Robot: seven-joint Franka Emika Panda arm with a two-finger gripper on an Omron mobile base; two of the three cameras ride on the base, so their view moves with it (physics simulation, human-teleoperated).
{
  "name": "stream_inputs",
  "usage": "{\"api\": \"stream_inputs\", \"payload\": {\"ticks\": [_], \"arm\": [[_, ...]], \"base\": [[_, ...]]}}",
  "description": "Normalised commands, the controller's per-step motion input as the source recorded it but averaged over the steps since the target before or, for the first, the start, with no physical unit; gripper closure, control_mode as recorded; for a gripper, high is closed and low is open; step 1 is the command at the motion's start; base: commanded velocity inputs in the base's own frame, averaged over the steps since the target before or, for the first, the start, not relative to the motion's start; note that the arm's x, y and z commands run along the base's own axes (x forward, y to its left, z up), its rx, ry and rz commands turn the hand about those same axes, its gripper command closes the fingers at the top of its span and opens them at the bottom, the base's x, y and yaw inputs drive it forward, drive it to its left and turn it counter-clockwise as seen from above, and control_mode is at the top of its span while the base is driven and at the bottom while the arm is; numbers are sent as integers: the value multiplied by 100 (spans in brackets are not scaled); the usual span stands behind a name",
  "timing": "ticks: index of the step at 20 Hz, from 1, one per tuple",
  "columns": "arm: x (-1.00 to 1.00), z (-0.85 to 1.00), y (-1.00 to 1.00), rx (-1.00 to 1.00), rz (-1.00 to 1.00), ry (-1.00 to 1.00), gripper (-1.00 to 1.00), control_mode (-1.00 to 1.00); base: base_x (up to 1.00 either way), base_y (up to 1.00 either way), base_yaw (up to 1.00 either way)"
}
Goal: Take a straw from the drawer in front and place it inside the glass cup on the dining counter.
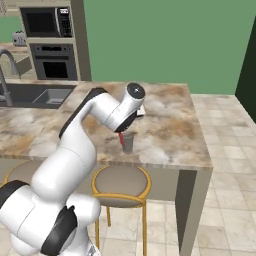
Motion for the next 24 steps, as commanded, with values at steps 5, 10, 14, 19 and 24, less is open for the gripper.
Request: {"api": "stream_inputs", "payload": {"ticks": [5, 10, 14, 19, 24], "arm": [[51, 11, 36, 3, 0, -4, 100, -100], [57, -9, 23, 4, 0, -4, 100, -100], [61, -22, 0, 6, 0, -3, 100, -100], [51, -22, 8, 5, 1, -7, 100, -100], [22, -43, 0, 9, 0, -10, 100, -100]], "base": [[0, 0, 0], [0, 0, 0], [0, 0, 0], [0, 0, 0], [0, 0, 0]]}}
